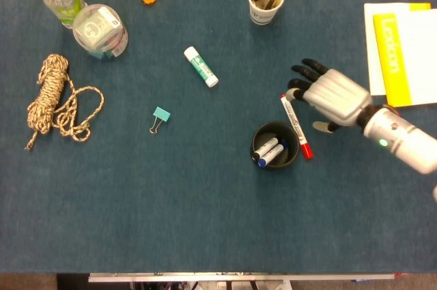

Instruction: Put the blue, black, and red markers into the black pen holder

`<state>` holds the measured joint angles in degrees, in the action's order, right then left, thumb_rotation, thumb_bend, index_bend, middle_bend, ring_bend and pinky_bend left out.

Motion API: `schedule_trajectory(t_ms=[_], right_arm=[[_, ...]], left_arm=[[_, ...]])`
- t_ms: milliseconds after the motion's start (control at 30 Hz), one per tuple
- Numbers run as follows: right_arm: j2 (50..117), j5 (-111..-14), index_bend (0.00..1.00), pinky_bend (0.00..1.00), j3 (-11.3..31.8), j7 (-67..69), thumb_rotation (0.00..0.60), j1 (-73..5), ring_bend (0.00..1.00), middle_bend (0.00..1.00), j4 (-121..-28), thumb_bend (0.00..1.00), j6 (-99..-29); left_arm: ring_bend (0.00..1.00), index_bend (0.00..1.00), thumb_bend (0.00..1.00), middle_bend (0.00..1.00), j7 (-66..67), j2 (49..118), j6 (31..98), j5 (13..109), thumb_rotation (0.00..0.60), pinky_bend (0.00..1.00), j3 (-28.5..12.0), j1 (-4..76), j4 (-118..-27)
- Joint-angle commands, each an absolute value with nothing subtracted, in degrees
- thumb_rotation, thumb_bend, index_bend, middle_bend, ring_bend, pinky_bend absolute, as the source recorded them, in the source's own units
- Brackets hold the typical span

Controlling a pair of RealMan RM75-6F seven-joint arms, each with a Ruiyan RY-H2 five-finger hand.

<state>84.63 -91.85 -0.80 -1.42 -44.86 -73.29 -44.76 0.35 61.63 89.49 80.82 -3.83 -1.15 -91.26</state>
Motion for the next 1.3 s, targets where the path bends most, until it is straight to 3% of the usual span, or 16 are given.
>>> schedule_trajectory(t_ms=[33,500,1300], right_arm=[[86.7,-91.9,0.32,0.0,-0.4,-2.4,0.6,-45.9,0.04,0.25,-71.0,0.22,-44.4],[91.7,-92.1,0.37,0.0,-0.6,-2.0,0.6,-47.8,0.04,0.26,-64.5,0.28,-44.3],[87.2,-91.1,0.42,0.0,-3.2,-2.8,0.6,-44.7,0.04,0.26,-68.4,0.28,-47.2]], left_arm=[[0.28,0.26,0.47,0.31,0.2,61.6,89.6,80.7,0.6,0.13,-3.9,-1.3,-91.1],[0.28,0.27,0.47,0.31,-0.2,61.8,89.7,80.0,0.6,0.13,-4.0,-1.8,-90.6],[0.28,0.26,0.47,0.31,-0.3,62.2,88.5,80.5,0.6,0.13,-4.1,-1.0,-90.1]])
